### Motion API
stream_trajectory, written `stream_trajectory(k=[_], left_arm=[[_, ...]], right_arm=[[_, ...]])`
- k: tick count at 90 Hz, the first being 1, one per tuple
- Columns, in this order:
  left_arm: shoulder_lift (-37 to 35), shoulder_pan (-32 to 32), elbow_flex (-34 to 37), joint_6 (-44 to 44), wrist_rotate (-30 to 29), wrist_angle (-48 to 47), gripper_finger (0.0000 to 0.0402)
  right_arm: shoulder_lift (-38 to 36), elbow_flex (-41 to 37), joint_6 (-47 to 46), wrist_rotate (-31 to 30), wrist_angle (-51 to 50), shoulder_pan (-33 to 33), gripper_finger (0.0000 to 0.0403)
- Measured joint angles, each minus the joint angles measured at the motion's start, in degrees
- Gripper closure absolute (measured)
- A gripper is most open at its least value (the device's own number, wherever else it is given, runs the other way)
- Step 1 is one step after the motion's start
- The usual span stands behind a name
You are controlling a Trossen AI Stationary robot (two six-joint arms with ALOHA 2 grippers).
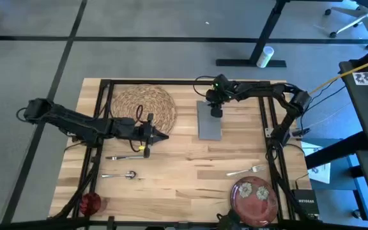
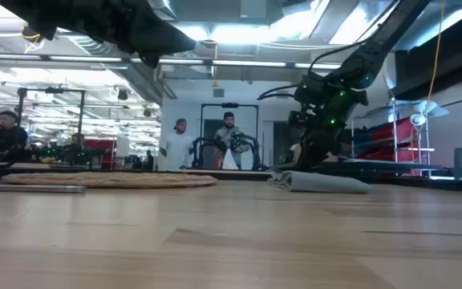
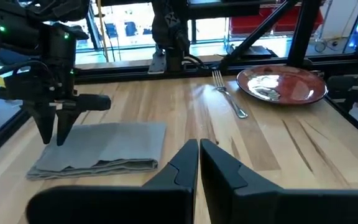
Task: Set table place
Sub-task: Fold the gray table napkin
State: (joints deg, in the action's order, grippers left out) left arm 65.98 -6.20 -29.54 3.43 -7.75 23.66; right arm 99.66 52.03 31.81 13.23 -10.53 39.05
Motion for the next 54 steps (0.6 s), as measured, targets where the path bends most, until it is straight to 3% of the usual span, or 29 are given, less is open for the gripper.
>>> stream_trajectory(k=[20,54], left_arm=[[0.0,0.0,0.0,0.0,0.0,0.0,0.0402],[0.0,0.2,0.0,0.1,0.0,0.2,0.0402]], right_arm=[[0.0,0.0,0.0,-0.1,0.1,0.2,0.0273],[3.7,0.4,-0.6,-1.7,1.5,1.0,0.0279]])
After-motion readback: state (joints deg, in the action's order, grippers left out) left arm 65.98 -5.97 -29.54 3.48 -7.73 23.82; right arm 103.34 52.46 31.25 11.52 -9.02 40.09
